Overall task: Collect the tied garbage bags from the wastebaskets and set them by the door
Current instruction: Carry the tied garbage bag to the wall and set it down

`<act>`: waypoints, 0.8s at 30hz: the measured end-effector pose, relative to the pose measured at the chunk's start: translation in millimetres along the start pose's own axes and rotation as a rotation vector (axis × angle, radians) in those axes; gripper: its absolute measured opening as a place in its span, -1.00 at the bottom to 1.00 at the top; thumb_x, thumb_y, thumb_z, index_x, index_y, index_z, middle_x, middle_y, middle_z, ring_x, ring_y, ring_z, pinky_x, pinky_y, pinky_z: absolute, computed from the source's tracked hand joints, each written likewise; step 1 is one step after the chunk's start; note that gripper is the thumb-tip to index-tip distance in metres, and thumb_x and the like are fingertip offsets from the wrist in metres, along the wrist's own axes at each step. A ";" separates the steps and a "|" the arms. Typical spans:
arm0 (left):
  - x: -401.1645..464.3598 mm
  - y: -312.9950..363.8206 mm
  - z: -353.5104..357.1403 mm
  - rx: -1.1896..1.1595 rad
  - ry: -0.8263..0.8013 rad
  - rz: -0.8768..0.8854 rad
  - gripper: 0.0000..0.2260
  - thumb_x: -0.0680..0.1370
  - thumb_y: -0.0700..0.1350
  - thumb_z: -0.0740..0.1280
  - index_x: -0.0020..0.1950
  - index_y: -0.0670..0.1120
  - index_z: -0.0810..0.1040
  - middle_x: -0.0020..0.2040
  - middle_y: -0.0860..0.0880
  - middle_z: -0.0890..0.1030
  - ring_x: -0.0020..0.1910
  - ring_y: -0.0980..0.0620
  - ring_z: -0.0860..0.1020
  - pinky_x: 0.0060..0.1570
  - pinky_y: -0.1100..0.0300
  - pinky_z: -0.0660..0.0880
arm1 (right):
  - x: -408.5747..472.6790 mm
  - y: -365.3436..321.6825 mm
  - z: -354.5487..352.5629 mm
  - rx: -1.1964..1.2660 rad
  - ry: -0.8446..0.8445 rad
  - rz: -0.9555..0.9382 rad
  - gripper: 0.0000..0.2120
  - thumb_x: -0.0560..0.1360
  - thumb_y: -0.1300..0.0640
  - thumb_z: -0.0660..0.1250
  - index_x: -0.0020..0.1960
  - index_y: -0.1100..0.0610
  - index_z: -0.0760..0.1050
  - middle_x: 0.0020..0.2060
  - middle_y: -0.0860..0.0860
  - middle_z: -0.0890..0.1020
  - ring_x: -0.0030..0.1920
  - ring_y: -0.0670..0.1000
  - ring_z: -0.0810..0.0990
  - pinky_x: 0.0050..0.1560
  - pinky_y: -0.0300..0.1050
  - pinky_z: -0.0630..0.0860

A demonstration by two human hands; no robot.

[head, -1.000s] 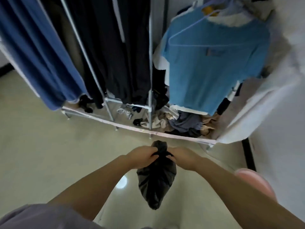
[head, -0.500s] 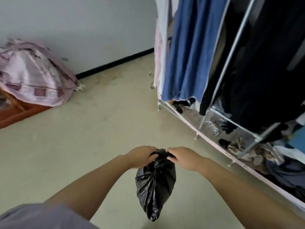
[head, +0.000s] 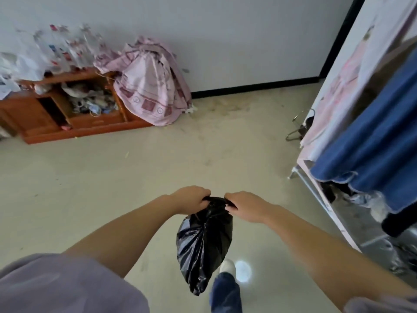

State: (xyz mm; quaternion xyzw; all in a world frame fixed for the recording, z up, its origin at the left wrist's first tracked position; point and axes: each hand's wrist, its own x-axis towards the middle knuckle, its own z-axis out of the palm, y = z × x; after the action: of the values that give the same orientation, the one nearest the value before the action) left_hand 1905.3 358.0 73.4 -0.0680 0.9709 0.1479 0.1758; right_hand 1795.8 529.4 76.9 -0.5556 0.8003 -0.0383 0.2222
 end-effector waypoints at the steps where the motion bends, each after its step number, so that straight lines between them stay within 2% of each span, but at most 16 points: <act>1: 15.6 -10.3 -7.1 -0.008 -0.001 -0.011 -0.87 0.59 -0.07 0.13 -0.09 -0.09 0.39 -0.06 -0.15 0.56 -0.16 -0.07 0.44 -0.18 0.12 0.33 | 17.8 9.7 -8.1 -0.002 0.002 -0.005 -0.84 0.60 0.04 0.11 -0.06 0.13 0.33 -0.19 0.09 0.52 -0.22 0.08 0.42 -0.23 -0.09 0.28; 4: 66.8 -34.1 -30.1 -0.058 0.024 -0.041 -0.86 0.58 -0.07 0.14 -0.15 -0.08 0.35 -0.15 -0.10 0.52 -0.17 -0.08 0.46 -0.18 0.10 0.35 | 67.8 45.2 -32.4 0.011 0.000 -0.017 -0.82 0.60 0.05 0.12 -0.03 0.16 0.36 -0.21 0.07 0.50 -0.23 0.09 0.42 -0.24 -0.09 0.29; 7: 115.0 -52.1 -52.1 -0.100 0.025 -0.064 -0.86 0.57 -0.07 0.16 -0.17 -0.08 0.35 -0.19 -0.04 0.48 -0.18 -0.06 0.44 -0.20 0.13 0.31 | 111.1 79.0 -55.6 0.008 -0.029 -0.027 -0.85 0.60 0.05 0.11 -0.08 0.12 0.30 -0.21 0.08 0.49 -0.22 0.09 0.42 -0.24 -0.09 0.30; 12: 192.5 -82.6 -90.8 -0.148 0.002 -0.063 -0.88 0.57 -0.11 0.16 -0.16 -0.09 0.34 -0.19 -0.04 0.45 -0.20 -0.05 0.41 -0.21 0.16 0.26 | 181.0 128.4 -100.1 0.018 -0.068 -0.048 -0.79 0.61 0.07 0.11 0.14 0.16 0.39 -0.15 0.08 0.53 -0.20 0.06 0.43 -0.19 -0.10 0.34; 16: 267.6 -116.5 -128.7 -0.131 0.002 -0.039 -0.88 0.56 -0.11 0.17 -0.17 -0.09 0.33 -0.16 -0.11 0.49 -0.18 -0.06 0.40 -0.20 0.14 0.28 | 242.7 172.8 -134.2 -0.001 -0.062 -0.005 -0.78 0.61 0.06 0.10 0.08 0.19 0.40 -0.15 0.11 0.55 -0.21 0.10 0.46 -0.21 -0.06 0.36; 20: 358.1 -159.6 -171.9 -0.097 0.013 0.016 -0.85 0.57 -0.10 0.17 -0.17 -0.12 0.34 -0.08 -0.19 0.56 -0.18 -0.07 0.41 -0.16 0.08 0.33 | 324.3 229.1 -166.8 0.022 -0.033 0.070 -0.83 0.59 0.05 0.12 -0.09 0.13 0.32 -0.15 0.15 0.58 -0.23 0.13 0.47 -0.24 -0.04 0.35; 24: 445.8 -210.2 -221.6 -0.059 -0.012 0.084 -0.84 0.59 -0.09 0.16 -0.16 -0.12 0.33 -0.14 -0.16 0.52 -0.20 -0.07 0.40 -0.21 0.13 0.27 | 400.8 269.5 -208.2 0.070 0.032 0.151 -0.82 0.59 0.05 0.13 -0.06 0.16 0.36 -0.19 0.12 0.54 -0.23 0.10 0.45 -0.25 -0.07 0.32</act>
State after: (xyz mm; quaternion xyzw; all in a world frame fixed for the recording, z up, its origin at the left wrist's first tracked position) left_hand 1458.6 54.4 55.2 -0.0313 0.9670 0.1842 0.1730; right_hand 1364.1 229.8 55.4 -0.4847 0.8416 -0.0584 0.2310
